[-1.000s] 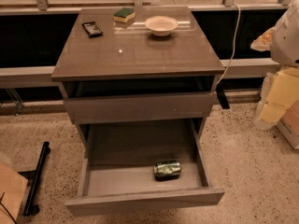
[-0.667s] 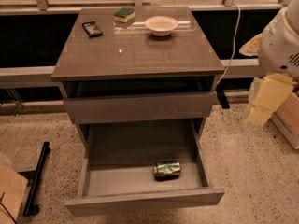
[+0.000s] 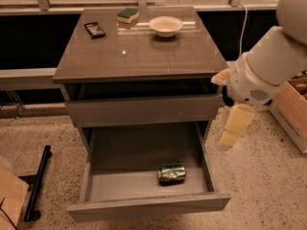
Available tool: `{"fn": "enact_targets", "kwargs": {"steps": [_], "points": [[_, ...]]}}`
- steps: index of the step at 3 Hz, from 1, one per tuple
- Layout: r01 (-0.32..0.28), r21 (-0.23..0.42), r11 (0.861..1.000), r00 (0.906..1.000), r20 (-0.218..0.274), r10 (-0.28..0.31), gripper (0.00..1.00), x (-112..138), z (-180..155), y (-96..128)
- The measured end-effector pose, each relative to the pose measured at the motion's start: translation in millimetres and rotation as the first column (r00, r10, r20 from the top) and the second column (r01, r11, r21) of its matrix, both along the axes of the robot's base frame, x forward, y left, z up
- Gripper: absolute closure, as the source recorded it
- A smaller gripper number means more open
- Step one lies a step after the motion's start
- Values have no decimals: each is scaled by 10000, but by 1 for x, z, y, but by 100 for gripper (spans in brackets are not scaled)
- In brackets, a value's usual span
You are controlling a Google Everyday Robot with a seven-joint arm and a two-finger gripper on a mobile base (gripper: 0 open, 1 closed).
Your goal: Pick green can from middle drawer and place on counter
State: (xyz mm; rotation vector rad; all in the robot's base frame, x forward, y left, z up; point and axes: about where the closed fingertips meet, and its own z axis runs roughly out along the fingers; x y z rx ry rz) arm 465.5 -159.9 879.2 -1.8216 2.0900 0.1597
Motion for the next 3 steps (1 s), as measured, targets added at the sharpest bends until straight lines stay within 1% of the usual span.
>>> {"fn": "enact_targets", "kwargs": {"steps": [1,2,3], "points": [[-312,464,9984,9985,-433,332,0,18,-50,10],[-312,465,9984,9985,-435,332,0,18,-50,10],[-328,609,9976,9968,-707,370,0,14,-70,21]]}}
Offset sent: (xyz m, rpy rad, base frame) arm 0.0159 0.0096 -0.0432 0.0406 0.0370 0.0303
